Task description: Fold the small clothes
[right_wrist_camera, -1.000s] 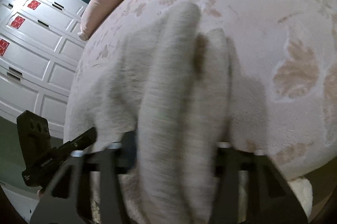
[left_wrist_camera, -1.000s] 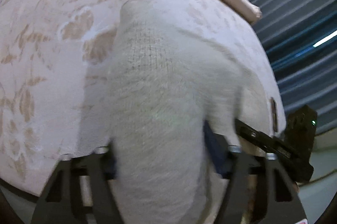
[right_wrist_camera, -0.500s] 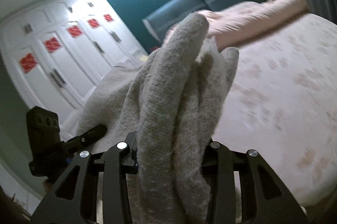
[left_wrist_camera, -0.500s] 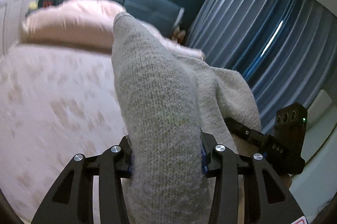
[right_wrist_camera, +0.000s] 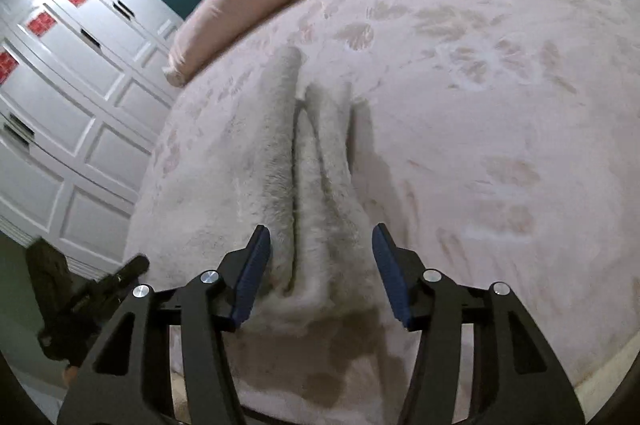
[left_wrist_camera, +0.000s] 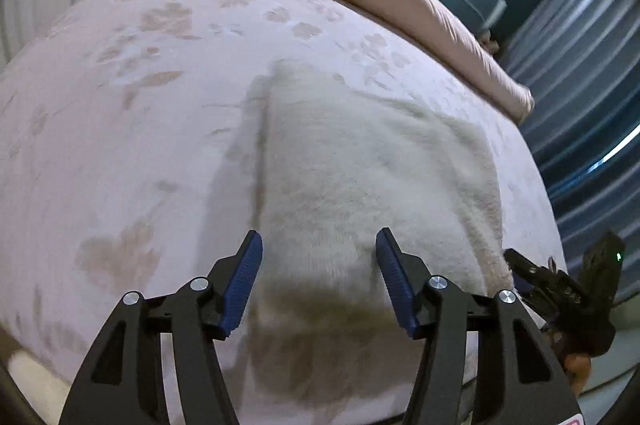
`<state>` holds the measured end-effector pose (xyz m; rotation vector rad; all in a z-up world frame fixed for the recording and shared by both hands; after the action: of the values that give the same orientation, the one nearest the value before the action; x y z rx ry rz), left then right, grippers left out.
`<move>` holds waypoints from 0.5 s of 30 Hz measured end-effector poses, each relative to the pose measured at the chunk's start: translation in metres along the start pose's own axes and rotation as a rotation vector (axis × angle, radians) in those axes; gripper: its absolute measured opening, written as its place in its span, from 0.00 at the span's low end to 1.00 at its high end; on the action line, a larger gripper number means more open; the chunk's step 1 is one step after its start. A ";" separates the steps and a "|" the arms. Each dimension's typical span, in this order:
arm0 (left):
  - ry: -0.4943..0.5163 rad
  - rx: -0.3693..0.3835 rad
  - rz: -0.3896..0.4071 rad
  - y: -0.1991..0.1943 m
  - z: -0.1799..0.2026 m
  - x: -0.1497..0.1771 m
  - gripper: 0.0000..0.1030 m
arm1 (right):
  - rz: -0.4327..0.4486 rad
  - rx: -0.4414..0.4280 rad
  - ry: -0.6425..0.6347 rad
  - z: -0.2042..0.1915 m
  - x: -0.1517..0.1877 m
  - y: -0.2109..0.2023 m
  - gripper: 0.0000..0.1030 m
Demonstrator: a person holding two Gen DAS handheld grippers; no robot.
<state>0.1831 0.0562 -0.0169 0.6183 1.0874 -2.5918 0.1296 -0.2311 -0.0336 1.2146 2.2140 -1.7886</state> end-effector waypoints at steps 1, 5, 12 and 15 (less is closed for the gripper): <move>-0.001 -0.004 0.013 -0.007 0.001 0.003 0.54 | 0.012 0.008 -0.004 0.000 0.000 -0.005 0.51; 0.067 -0.046 0.047 -0.014 0.024 0.000 0.56 | 0.085 0.018 -0.073 -0.020 -0.011 -0.025 0.41; 0.179 -0.181 -0.017 0.023 0.025 0.005 0.56 | 0.047 0.225 -0.344 -0.050 0.017 0.015 0.34; 0.179 -0.221 -0.062 0.038 0.010 0.020 0.65 | 0.033 0.312 -0.377 -0.026 0.024 0.046 0.43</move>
<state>0.1773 0.0220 -0.0436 0.7847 1.4473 -2.4556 0.1509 -0.1952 -0.0743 0.8491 1.7505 -2.1928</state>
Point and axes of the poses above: each gripper's, at about its wrist camera, not at the fingertips, and y roughly the way its jaws point, z to its right, x to its underside, the point moved 5 cm from there along y, roughly the way its jaws point, and after that the axes turned 15 degrees about x, right-handed, at the moved point
